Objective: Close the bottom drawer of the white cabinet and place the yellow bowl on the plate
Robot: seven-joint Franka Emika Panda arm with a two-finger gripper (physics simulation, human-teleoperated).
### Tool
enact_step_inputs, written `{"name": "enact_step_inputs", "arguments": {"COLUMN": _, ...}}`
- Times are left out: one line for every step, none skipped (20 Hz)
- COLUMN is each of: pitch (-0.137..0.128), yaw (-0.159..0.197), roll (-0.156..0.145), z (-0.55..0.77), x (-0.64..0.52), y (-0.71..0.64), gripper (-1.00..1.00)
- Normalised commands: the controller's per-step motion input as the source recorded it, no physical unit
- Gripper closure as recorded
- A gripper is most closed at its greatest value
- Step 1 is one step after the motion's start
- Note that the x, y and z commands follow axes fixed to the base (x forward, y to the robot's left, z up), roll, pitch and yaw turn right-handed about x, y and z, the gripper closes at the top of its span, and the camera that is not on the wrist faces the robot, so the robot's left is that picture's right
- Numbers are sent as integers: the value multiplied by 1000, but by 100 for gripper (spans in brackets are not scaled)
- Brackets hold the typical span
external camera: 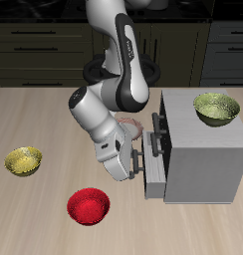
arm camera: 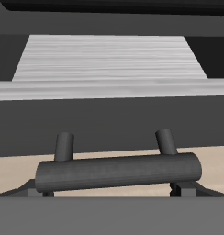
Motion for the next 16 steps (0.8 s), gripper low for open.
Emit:
{"name": "enact_step_inputs", "arguments": {"pitch": -186, "yaw": -20, "roll": 46, "z": 424, "x": 319, "y": 380, "gripper": -100}}
{"name": "enact_step_inputs", "arguments": {"pitch": -19, "yaw": 12, "roll": 29, "z": 98, "x": 176, "y": 213, "gripper": -100}}
{"name": "enact_step_inputs", "arguments": {"pitch": -72, "yaw": 8, "roll": 23, "z": 131, "x": 123, "y": 144, "gripper": -100}}
{"name": "enact_step_inputs", "arguments": {"pitch": -31, "yaw": -43, "roll": 42, "z": 58, "x": 108, "y": 165, "gripper": -100}}
{"name": "enact_step_inputs", "arguments": {"pitch": -103, "yaw": -41, "roll": 62, "z": 71, "x": 161, "y": 184, "gripper": -100}}
{"name": "enact_step_inputs", "arguments": {"pitch": -105, "yaw": 24, "roll": 48, "z": -27, "x": 178, "y": 109, "gripper": -100}}
{"name": "enact_step_inputs", "arguments": {"pitch": -68, "yaw": 90, "roll": 7, "z": -78, "x": 161, "y": 79, "gripper": -100}}
{"name": "enact_step_inputs", "arguments": {"pitch": 22, "yaw": -96, "roll": 26, "z": -40, "x": 169, "y": 110, "gripper": -100}}
{"name": "enact_step_inputs", "arguments": {"pitch": -75, "yaw": 16, "roll": -7, "z": 27, "x": 392, "y": 104, "gripper": -100}}
{"name": "enact_step_inputs", "arguments": {"pitch": 1, "yaw": -93, "roll": -9, "z": 94, "x": 172, "y": 24, "gripper": -100}}
{"name": "enact_step_inputs", "arguments": {"pitch": -39, "yaw": -35, "roll": 13, "z": 54, "x": 127, "y": 72, "gripper": -100}}
{"name": "enact_step_inputs", "arguments": {"pitch": -88, "yaw": -18, "roll": 12, "z": 114, "x": 103, "y": 33, "gripper": -100}}
{"name": "enact_step_inputs", "arguments": {"pitch": -65, "yaw": -102, "roll": 28, "z": 85, "x": 110, "y": 125, "gripper": -100}}
{"name": "enact_step_inputs", "arguments": {"pitch": -11, "yaw": -115, "roll": 40, "z": 47, "x": 105, "y": 126, "gripper": -100}}
{"name": "enact_step_inputs", "arguments": {"pitch": -66, "yaw": 8, "roll": 6, "z": 6, "x": 114, "y": 54, "gripper": -100}}
{"name": "enact_step_inputs", "arguments": {"pitch": -95, "yaw": 93, "roll": 80, "z": 23, "x": 133, "y": 187, "gripper": -100}}
